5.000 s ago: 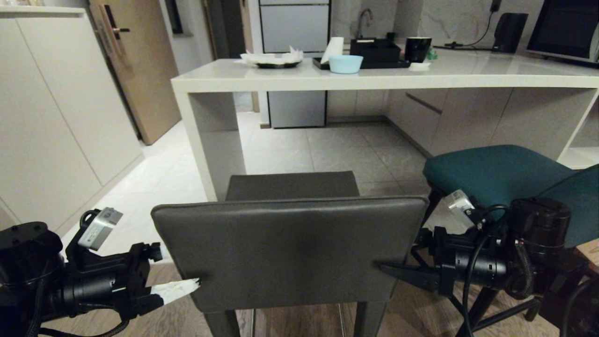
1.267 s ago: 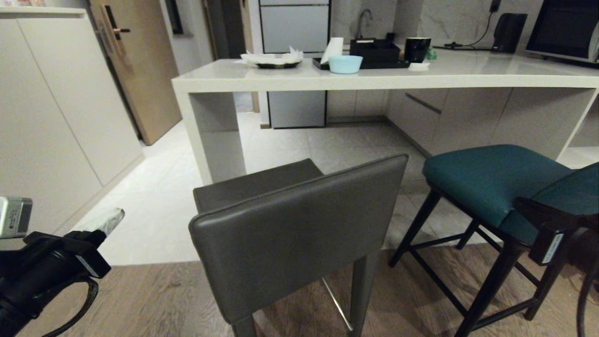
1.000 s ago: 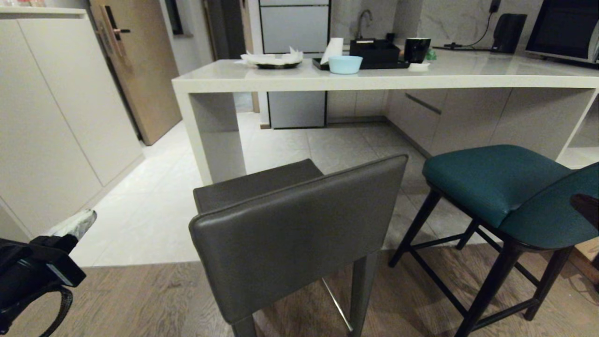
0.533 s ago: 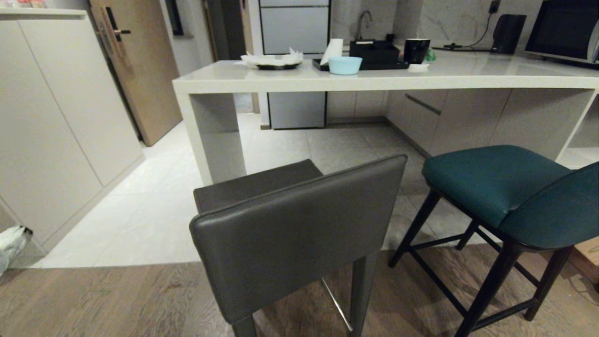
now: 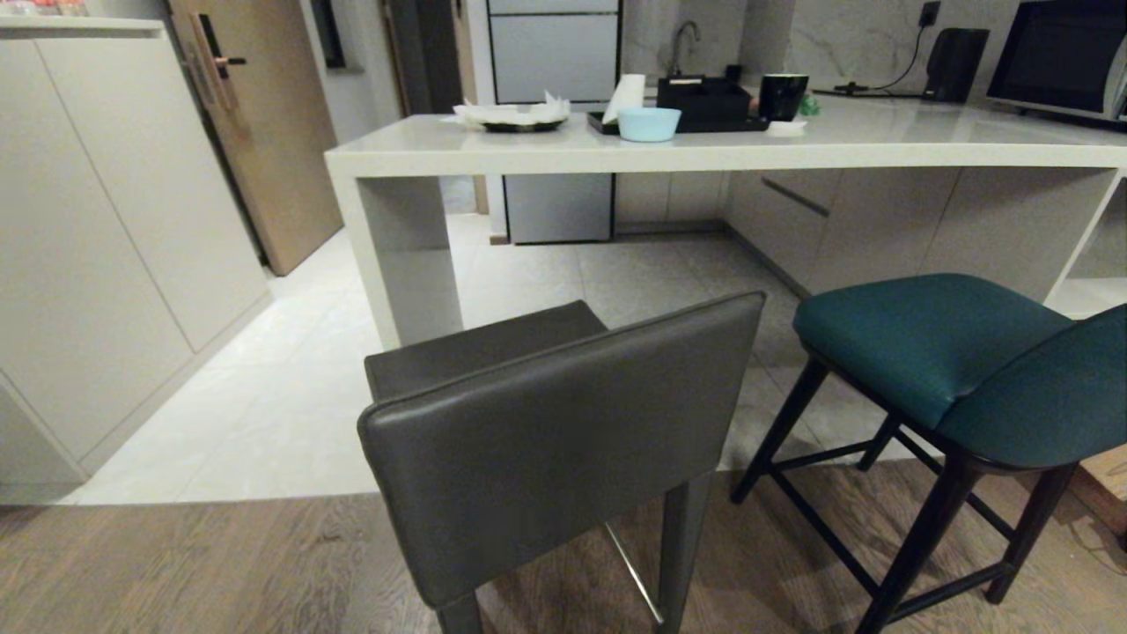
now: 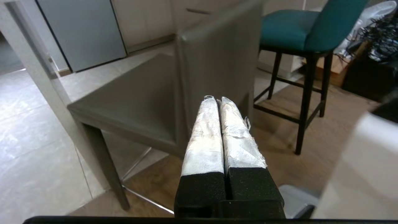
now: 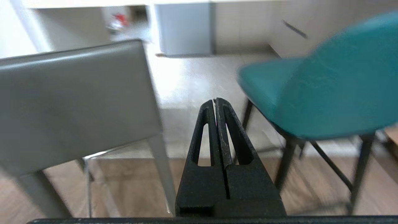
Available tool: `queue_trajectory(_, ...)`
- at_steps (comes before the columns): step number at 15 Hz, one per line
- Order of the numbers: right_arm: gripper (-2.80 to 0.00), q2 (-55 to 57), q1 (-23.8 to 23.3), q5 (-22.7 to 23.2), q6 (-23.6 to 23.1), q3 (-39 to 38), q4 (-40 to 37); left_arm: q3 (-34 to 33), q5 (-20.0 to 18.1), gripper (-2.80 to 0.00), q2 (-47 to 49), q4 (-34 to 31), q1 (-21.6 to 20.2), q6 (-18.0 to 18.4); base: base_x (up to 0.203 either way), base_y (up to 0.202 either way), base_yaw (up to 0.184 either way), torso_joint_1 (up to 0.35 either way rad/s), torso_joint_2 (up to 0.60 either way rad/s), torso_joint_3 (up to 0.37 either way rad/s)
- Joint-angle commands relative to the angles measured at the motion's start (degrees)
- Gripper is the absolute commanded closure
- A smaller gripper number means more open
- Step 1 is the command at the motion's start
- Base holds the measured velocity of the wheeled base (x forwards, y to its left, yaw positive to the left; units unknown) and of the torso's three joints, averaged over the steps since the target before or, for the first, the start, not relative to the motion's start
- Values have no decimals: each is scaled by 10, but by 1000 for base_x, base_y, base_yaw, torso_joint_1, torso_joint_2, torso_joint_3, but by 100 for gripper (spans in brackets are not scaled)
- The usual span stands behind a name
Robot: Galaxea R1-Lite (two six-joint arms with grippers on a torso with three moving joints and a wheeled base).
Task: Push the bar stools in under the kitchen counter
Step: Push the blue chair back under the dining table
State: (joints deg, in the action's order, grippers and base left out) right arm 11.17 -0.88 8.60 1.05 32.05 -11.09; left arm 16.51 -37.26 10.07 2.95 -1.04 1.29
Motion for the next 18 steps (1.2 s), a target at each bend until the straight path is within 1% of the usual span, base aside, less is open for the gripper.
queue_trajectory(1,0,-48,6,37,-9,-10,-30,-2,-2,0,-64,-30,7,15,0,0,0,0,0,0)
queue_trajectory(2,0,-68,7,48,-12,-20,-47,-4,-3,0,-79,-43,8,30,0,0,0,0,0,0)
queue_trajectory(3,0,-96,7,57,-19,-38,-64,-13,6,0,-91,-57,9,36,0,0,0,0,0,0)
queue_trajectory(4,0,-113,7,56,-28,-65,-77,-20,48,0,-92,-65,9,37,0,0,0,0,0,0)
queue_trajectory(5,0,-113,7,30,-31,-86,-81,-30,118,0,-93,-67,9,40,0,0,0,0,0,0)
queue_trajectory(6,0,-112,7,21,-34,-110,-78,-53,187,0,-96,-67,9,51,0,0,0,0,0,0)
queue_trajectory(7,0,-112,7,17,-42,-145,-64,-85,222,0,-99,-67,9,67,0,0,0,0,0,0)
queue_trajectory(8,0,-112,7,12,-56,-186,-33,-105,263,0,-100,-65,9,80,0,0,0,0,0,0)
queue_trajectory(10,0,-112,7,0,-77,-271,61,-144,310,0,-101,-58,9,96,0,0,0,0,0,0)
queue_trajectory(11,0,-112,6,-22,-86,-304,116,-164,348,0,-101,-31,9,92,0,0,0,0,0,0)
queue_trajectory(12,0,-112,6,-46,-91,-318,135,-172,358,0,-101,-4,9,64,0,0,0,0,0,0)
queue_trajectory(13,0,-112,6,-63,-85,-320,111,-175,361,0,-101,-4,9,37,0,0,0,0,0,0)
queue_trajectory(14,0,-112,7,-70,-61,-320,106,-176,365,0,-101,-4,9,26,0,0,0,0,0,0)
queue_trajectory(15,0,-112,6,-70,-59,-320,107,-176,367,0,-101,-4,9,12,0,0,0,0,0,0)
queue_trajectory(17,0,-112,7,-69,-59,-320,107,-168,366,0,-101,-19,8,19,0,0,0,0,0,0)
queue_trajectory(18,0,-112,6,-65,-61,-320,107,-162,367,0,-101,-36,9,13,0,0,0,0,0,0)
